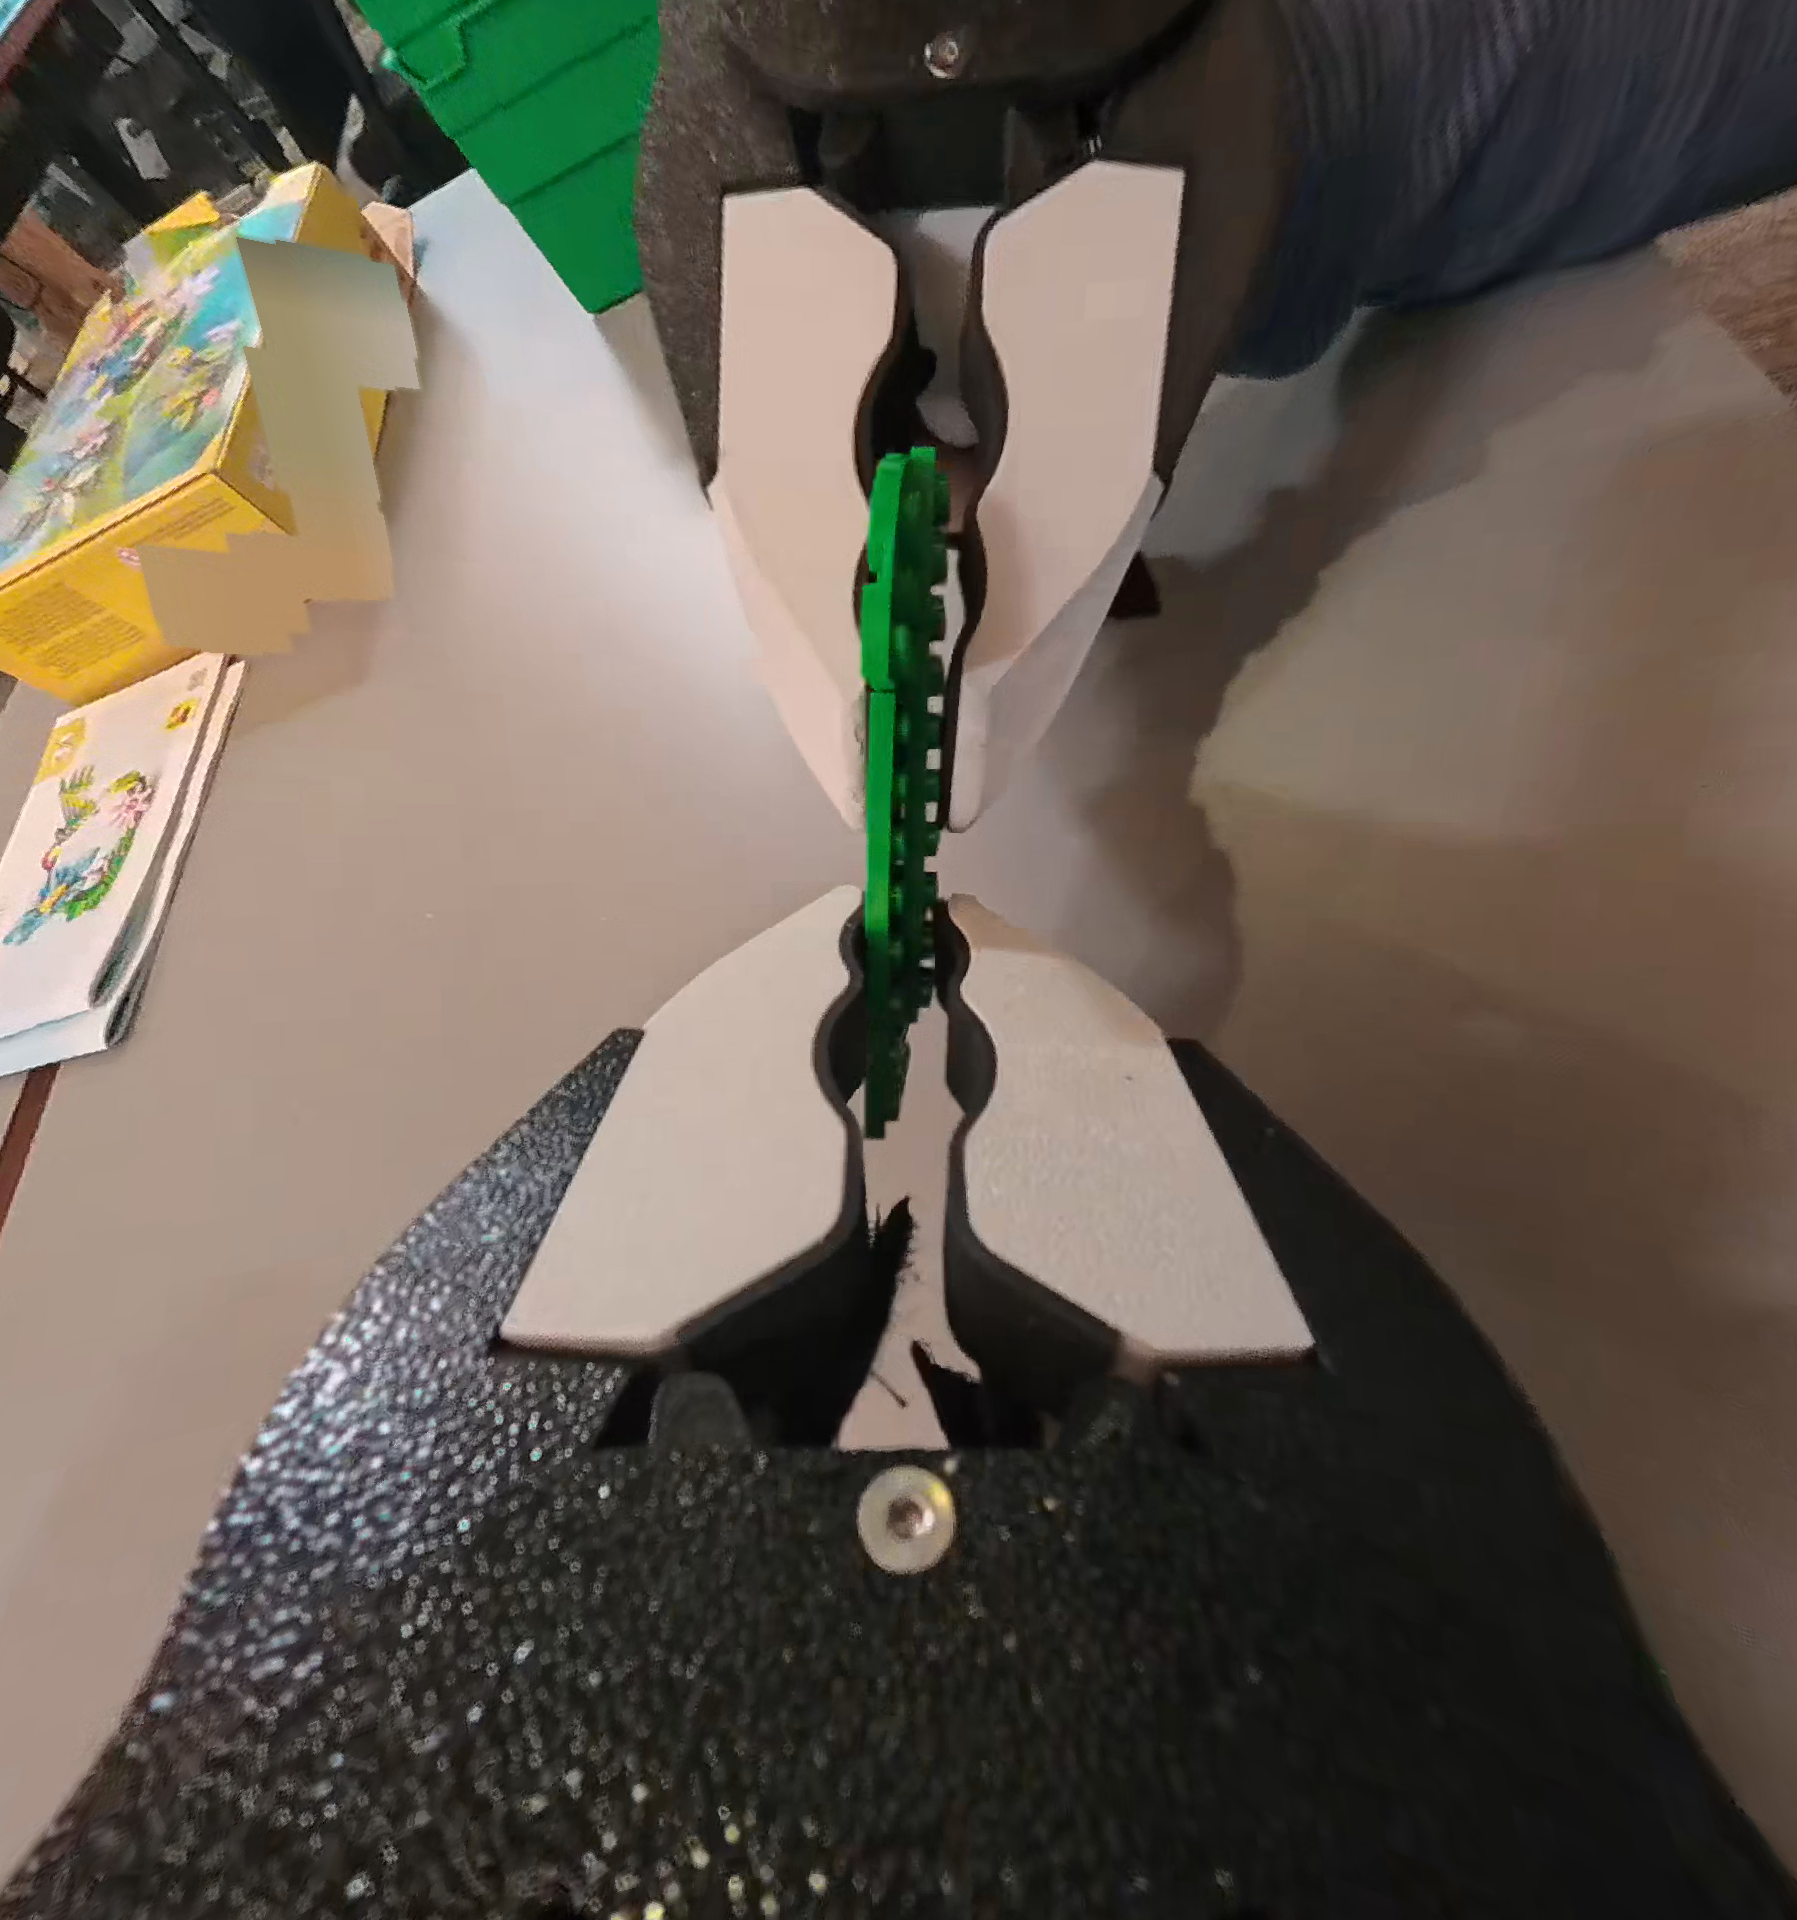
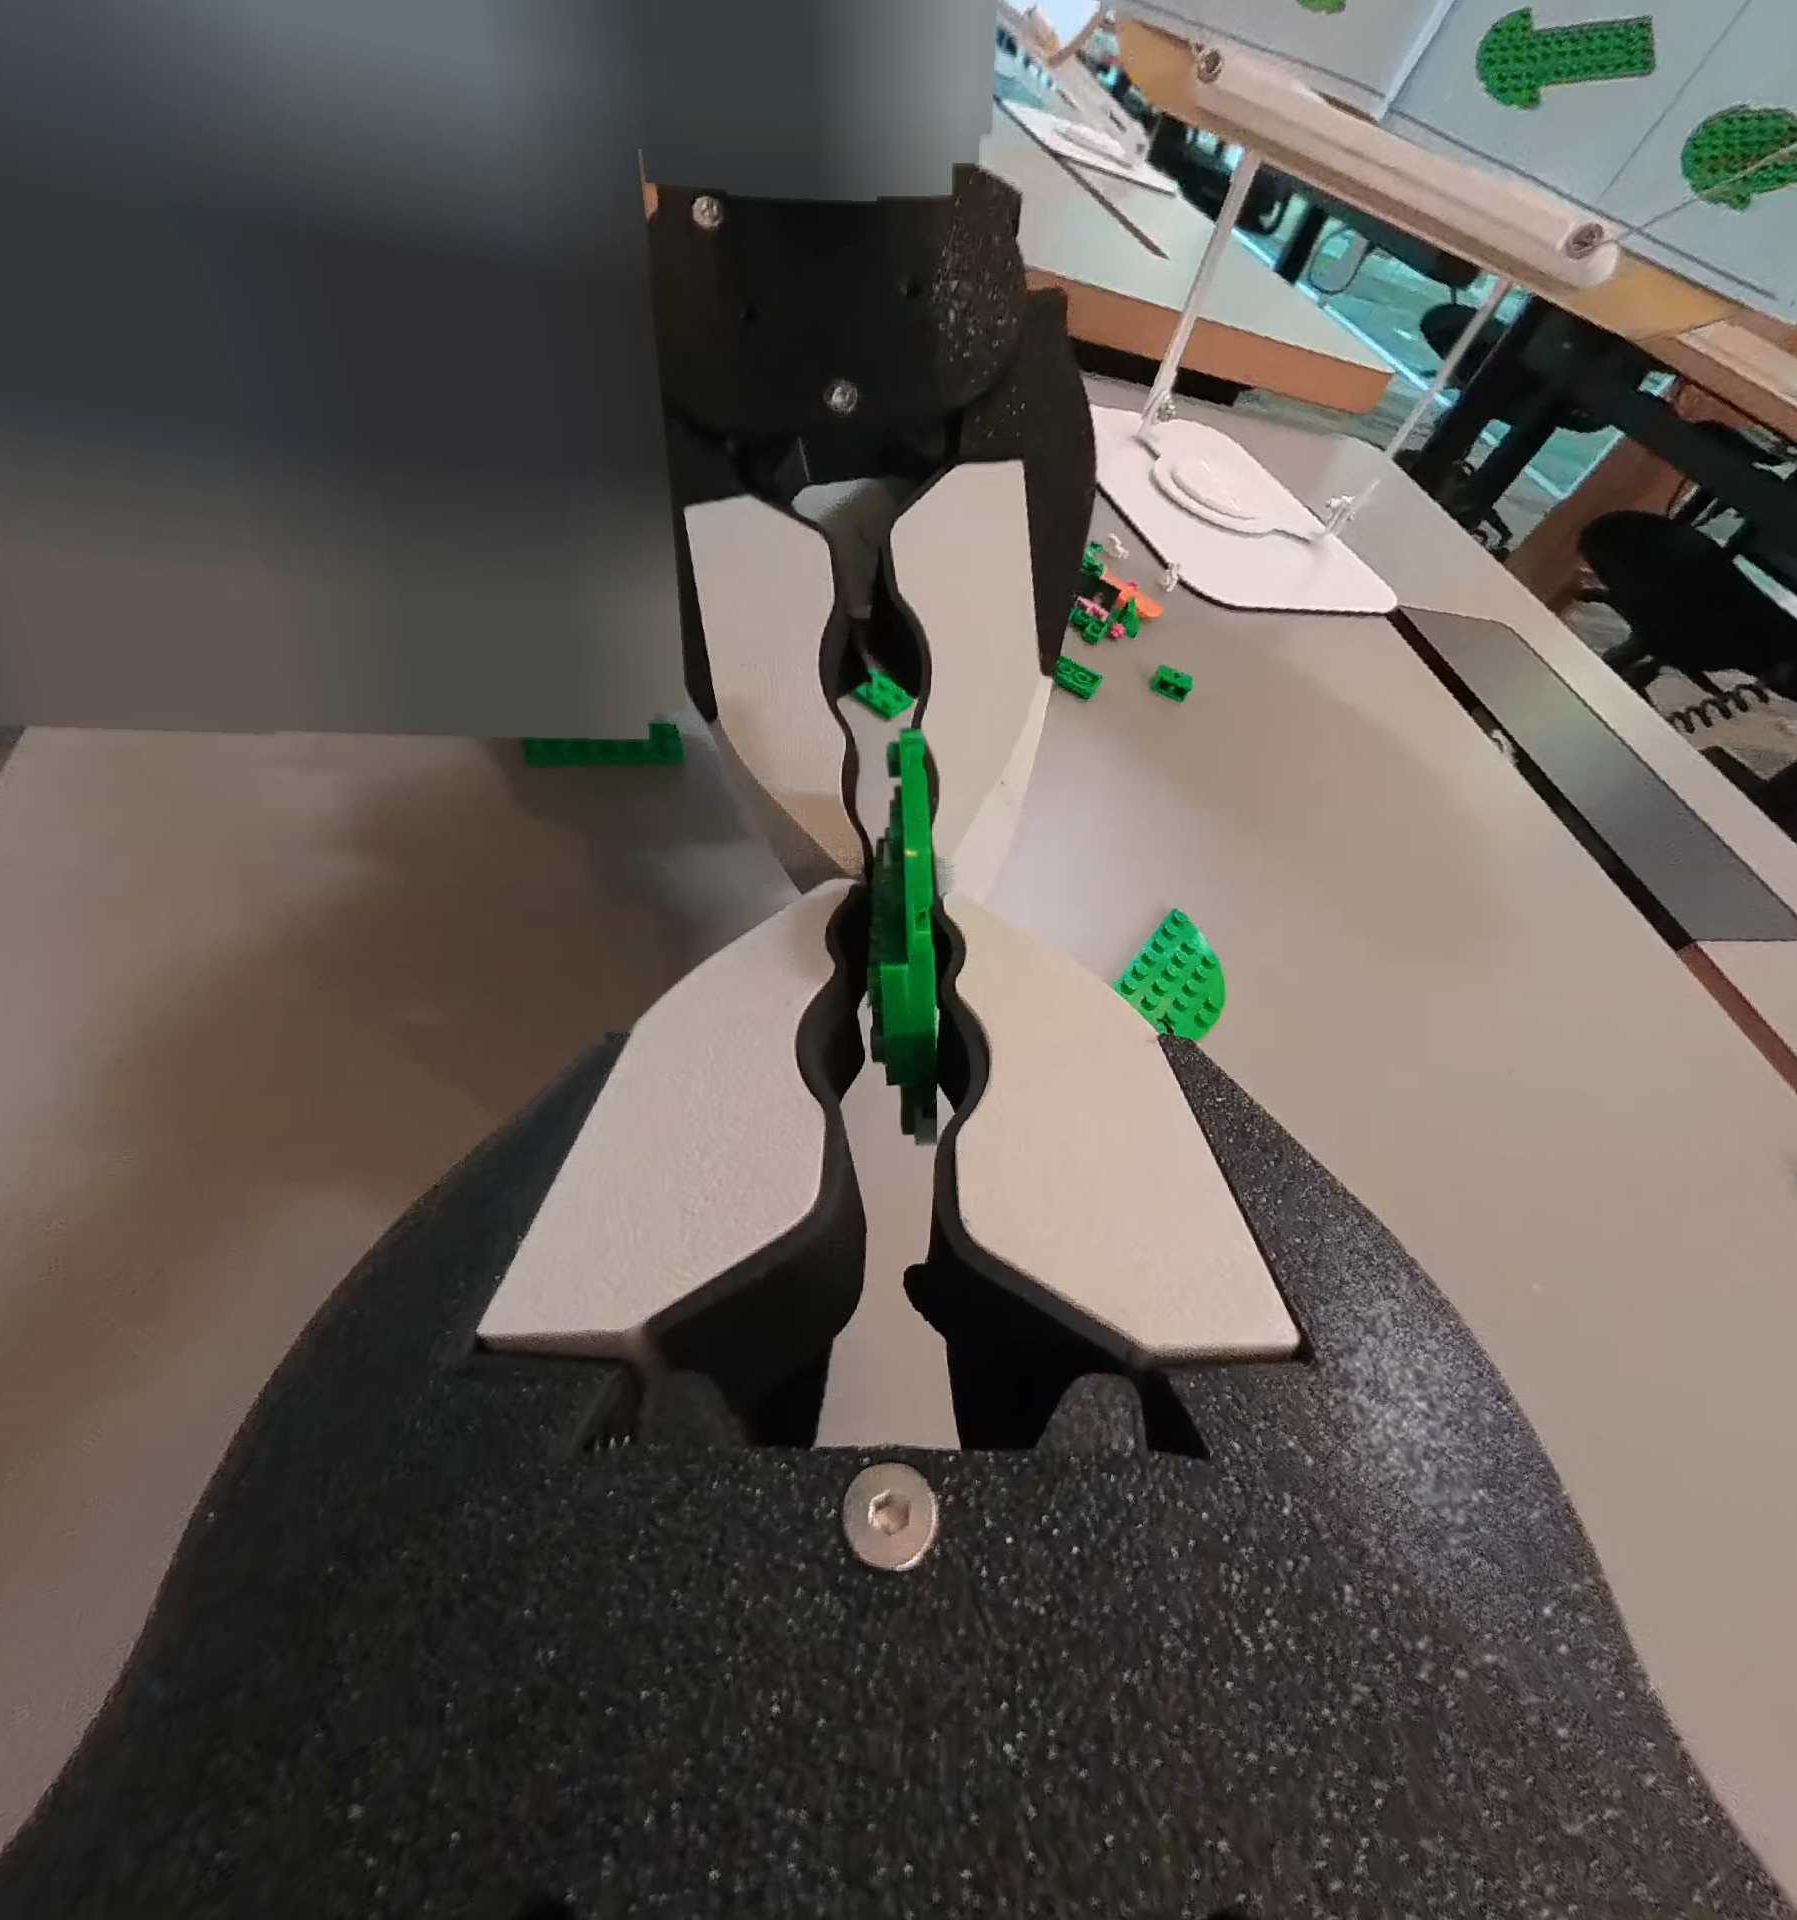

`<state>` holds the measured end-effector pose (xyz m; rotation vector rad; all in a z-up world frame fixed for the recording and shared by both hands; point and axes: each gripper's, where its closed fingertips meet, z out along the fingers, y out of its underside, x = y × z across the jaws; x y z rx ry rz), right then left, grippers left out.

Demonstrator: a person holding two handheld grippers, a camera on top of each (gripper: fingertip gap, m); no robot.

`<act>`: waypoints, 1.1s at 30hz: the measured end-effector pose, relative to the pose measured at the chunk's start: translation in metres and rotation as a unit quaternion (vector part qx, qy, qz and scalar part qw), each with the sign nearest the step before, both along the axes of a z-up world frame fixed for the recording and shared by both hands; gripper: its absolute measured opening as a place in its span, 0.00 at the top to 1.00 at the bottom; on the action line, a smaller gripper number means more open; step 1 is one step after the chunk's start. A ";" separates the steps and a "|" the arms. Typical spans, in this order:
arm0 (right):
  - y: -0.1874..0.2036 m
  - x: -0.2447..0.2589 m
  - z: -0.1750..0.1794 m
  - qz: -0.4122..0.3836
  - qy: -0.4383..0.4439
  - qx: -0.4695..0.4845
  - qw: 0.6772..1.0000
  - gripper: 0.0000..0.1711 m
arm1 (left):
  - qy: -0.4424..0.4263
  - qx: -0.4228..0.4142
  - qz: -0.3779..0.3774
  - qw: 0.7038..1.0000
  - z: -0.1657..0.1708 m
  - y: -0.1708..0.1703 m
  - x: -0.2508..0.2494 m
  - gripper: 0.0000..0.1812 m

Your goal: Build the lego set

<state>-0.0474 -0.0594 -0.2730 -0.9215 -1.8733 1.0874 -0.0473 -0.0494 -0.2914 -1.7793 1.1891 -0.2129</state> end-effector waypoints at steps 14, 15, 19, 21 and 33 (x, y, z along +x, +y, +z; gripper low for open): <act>0.013 0.001 0.039 0.006 0.075 -0.228 0.971 0.83 | -0.243 -0.081 0.017 0.967 0.031 0.004 0.005 0.95; 0.013 0.001 0.044 0.007 0.086 -0.251 0.964 0.84 | -0.265 -0.076 0.015 0.961 0.036 0.005 0.005 0.95; 0.013 -0.003 0.052 0.005 0.110 -0.301 0.947 0.86 | -0.327 -0.065 0.008 0.943 0.046 0.006 0.009 0.95; 0.013 -0.005 0.057 0.002 0.128 -0.315 0.940 0.90 | -0.336 -0.072 0.002 0.939 0.046 0.005 0.012 0.95; 0.027 -0.003 0.056 -0.021 0.124 -0.337 0.933 0.95 | -0.333 -0.100 0.015 0.937 0.034 0.008 0.008 0.85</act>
